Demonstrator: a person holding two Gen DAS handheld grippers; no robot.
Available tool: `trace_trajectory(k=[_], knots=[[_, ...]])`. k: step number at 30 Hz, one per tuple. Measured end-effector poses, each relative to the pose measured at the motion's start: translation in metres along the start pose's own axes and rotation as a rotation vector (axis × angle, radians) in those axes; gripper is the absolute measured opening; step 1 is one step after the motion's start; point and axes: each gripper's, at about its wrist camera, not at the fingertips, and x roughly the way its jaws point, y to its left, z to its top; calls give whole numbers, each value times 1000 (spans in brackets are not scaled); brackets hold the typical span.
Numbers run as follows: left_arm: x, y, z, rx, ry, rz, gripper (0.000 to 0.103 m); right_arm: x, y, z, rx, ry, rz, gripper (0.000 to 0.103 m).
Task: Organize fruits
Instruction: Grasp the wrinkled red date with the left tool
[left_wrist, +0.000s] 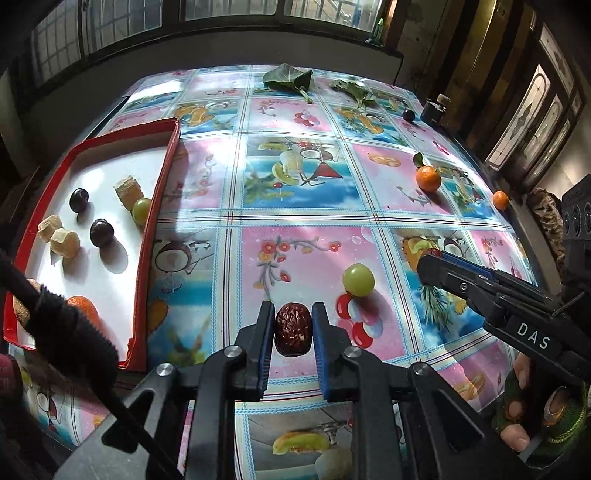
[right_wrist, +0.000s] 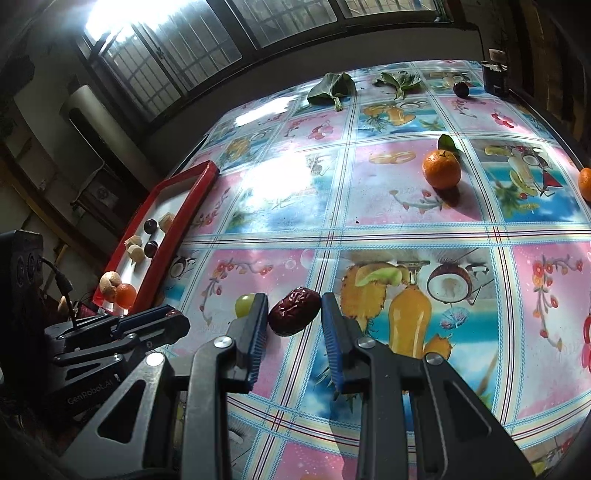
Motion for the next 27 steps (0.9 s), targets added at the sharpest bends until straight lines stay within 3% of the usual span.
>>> trace_trajectory(k=[12,27], knots=[[-6,18,1,-21,-46,94,19,5,20,3,-37,12,15,31],[-12,37,1,-51,-68,129,19,16,45,9,-79,30,34,31]])
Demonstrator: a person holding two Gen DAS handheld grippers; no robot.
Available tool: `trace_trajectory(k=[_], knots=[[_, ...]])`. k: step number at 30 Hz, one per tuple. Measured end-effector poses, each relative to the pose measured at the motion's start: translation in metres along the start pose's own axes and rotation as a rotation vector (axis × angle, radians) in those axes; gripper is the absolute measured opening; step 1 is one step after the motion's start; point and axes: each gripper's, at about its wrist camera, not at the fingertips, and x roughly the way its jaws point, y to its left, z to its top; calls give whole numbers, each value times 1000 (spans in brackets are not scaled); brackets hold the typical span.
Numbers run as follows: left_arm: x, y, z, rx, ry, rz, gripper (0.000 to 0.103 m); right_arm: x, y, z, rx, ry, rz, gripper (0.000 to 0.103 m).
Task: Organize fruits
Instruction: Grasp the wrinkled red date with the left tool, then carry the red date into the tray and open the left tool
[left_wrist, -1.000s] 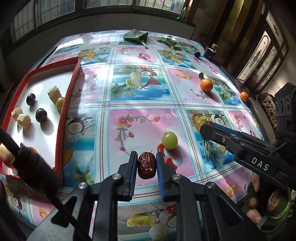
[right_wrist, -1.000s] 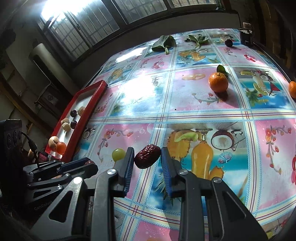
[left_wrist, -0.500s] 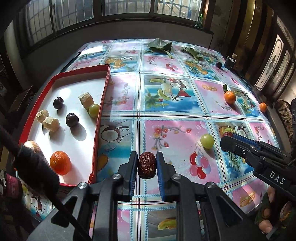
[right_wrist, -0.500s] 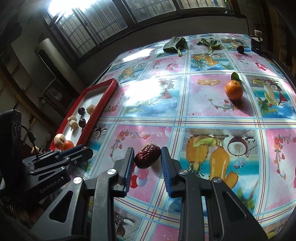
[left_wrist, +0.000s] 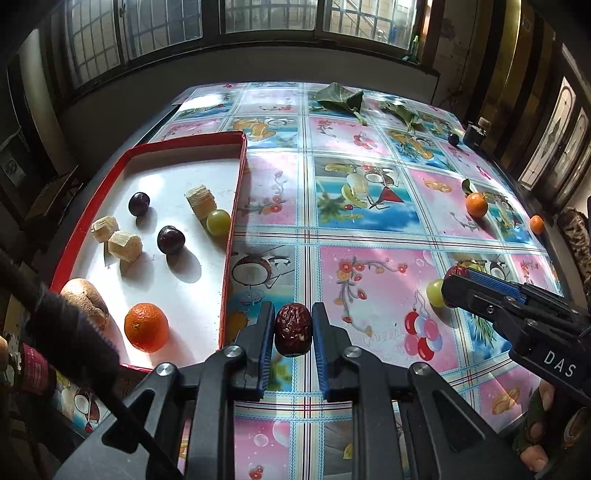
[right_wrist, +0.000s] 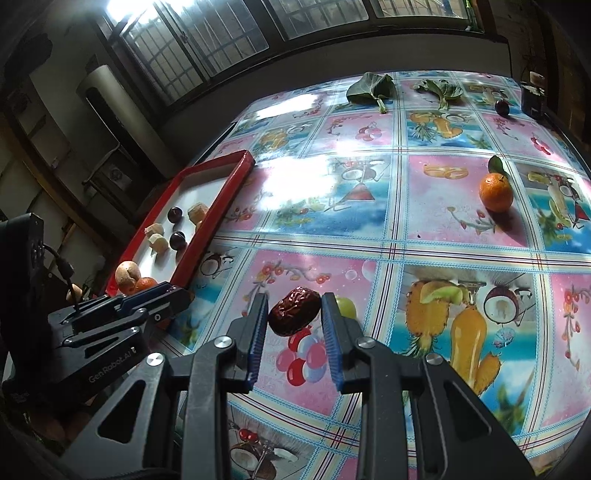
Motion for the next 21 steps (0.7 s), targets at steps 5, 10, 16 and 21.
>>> trace_trajectory(k=[5,10,16,21], knots=[[1,7,0,-14,2,4,19,6,12,2,-21,9,8,31],[3,16,-1,-35,4,4,19,13,23,4,-44,24,7,31],[3,36,0,-71,5,24,19,26,51,16,-136,28,-102,31],[1,54,2,-102,1,48,19,43,73,33,-215,18,-226,31]])
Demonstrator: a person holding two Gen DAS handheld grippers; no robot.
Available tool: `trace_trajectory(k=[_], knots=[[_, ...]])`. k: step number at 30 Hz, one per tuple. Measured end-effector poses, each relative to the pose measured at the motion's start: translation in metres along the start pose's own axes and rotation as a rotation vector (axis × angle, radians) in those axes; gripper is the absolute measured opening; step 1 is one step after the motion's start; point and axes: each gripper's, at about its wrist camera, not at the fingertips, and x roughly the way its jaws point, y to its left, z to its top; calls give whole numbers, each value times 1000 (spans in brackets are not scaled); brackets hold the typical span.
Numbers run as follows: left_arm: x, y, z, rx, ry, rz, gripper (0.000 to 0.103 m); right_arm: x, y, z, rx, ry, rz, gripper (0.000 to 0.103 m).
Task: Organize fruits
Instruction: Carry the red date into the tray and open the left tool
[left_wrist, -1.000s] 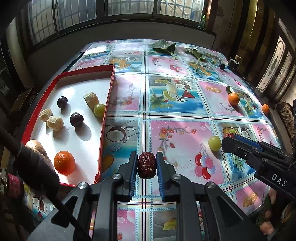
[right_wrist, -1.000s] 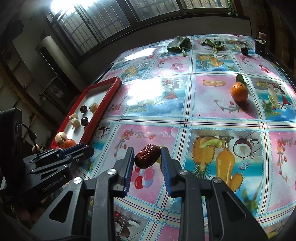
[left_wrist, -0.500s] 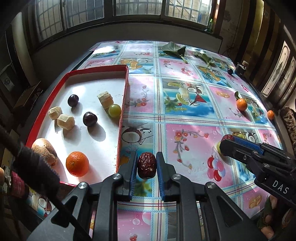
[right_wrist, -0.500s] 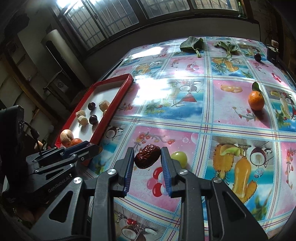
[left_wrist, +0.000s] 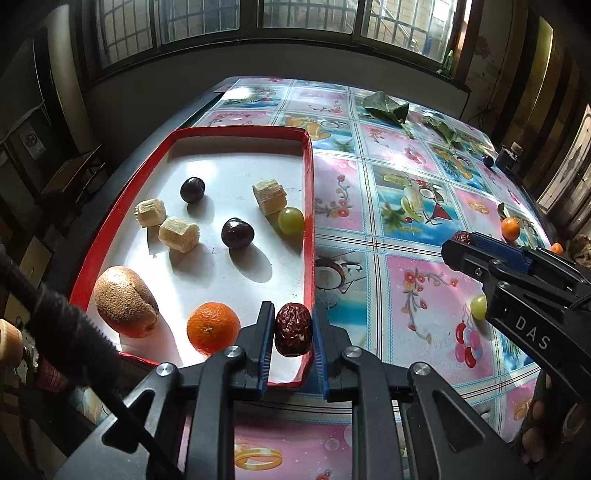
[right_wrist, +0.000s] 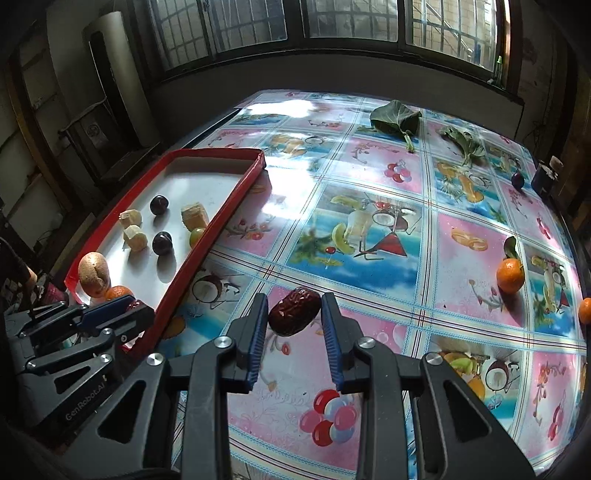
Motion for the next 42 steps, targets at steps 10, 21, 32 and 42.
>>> trace_trajectory(k=[10,21,32,42], knots=[[3,27,4,-53,-3,33,19,21,30,19,-90,10,-45,31],[-4,65,40,-120,-48,6,19,32,39,45,-47,6,152,31],[50,111,114,-236,-8,99,19,93,78,102,-22,33,244,31],[103,123,121,-271,107,170,19,134,92,102,-62,104,205,30]])
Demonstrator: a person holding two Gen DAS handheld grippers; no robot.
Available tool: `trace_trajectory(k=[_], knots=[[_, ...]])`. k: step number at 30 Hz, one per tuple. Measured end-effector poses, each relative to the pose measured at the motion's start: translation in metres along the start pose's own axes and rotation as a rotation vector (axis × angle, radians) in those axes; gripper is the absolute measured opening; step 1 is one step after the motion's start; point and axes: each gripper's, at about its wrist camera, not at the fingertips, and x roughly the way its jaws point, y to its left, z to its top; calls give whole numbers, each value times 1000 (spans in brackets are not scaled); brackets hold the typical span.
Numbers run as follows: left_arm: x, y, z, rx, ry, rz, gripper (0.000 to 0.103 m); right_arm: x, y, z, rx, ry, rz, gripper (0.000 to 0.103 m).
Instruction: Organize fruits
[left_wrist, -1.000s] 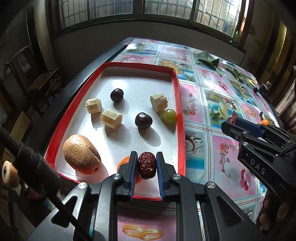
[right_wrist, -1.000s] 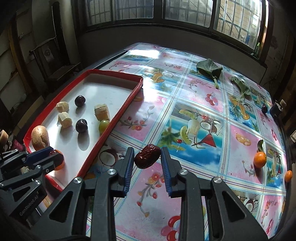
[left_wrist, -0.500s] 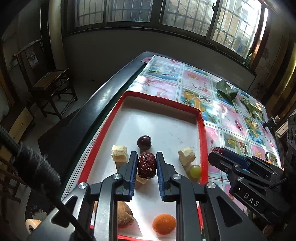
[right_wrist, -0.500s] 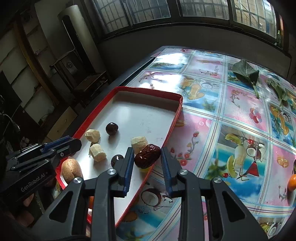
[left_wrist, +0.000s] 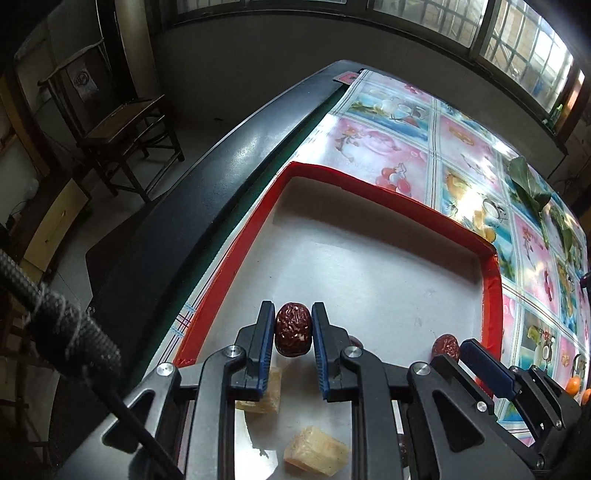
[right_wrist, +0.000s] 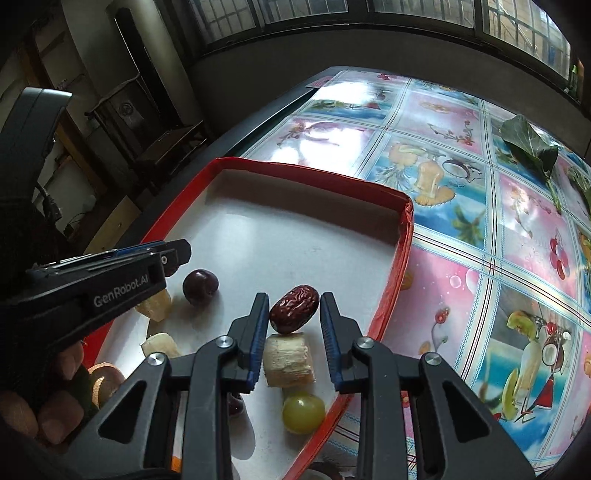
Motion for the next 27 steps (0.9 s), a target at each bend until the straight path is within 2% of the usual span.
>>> trace_trajectory(k=[8,10,12,15,18,22,25,27], knots=[[9,5,-2,-14,44,6,21,9,-7,0,11,11,35,30],[8,6,0,-22,53,3,28,9,-11,0,33,16,52,31],[8,9,2,-42,64,-24,42,7,-15,0,51,13,63,32],[0,13,-2,-66,59,-59,50,-9,-21,-3,89,-17,76,38],[-12,10,-8,-55,51,-73,51,-38,-30,-10,135,-67,99,40],[-46,0,-20,4,25,-130,51,-94,-46,-34,209,-129,123,41],[-89,-13,-28,90,-49,-163,51,-157,-61,-58,278,-181,160,45],[-121,-20,-30,144,-107,-181,45,-208,-72,-73,316,-231,195,45]])
